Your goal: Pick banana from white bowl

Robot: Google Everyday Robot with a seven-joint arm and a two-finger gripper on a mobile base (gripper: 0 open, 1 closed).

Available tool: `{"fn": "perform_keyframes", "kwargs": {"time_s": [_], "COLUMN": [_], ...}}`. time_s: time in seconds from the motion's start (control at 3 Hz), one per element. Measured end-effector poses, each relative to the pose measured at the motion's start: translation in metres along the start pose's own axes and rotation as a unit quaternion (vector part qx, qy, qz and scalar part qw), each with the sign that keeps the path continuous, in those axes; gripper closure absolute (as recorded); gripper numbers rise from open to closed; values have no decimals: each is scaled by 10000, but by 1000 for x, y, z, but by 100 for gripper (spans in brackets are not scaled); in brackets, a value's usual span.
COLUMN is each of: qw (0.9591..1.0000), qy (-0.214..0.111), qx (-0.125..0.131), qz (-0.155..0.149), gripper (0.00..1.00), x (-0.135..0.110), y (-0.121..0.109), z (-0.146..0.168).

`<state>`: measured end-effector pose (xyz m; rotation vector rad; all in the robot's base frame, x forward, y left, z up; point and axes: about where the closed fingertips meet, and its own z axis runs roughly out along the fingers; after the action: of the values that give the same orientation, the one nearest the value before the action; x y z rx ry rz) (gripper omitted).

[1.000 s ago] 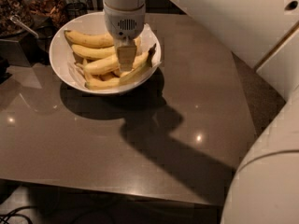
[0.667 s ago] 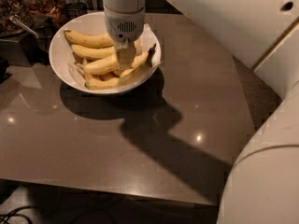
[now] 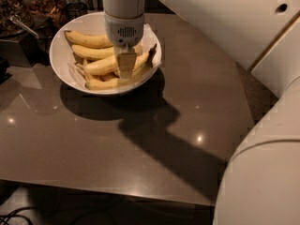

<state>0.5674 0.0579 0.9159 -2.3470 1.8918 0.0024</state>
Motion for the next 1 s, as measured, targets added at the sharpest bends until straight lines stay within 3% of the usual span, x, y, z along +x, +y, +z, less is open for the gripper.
{"fn": "perform_keyframes", "kwargs": {"time_s": [0.33, 0.67, 1.0], "qw": [10000, 10000, 10000], "qy": [12, 33, 36], "qx": [-10, -11, -11], "qz": [-11, 5, 13], "gripper": [55, 70, 69], "x": [0, 0, 1], "y": [0, 1, 1], "z": [0, 0, 1]}}
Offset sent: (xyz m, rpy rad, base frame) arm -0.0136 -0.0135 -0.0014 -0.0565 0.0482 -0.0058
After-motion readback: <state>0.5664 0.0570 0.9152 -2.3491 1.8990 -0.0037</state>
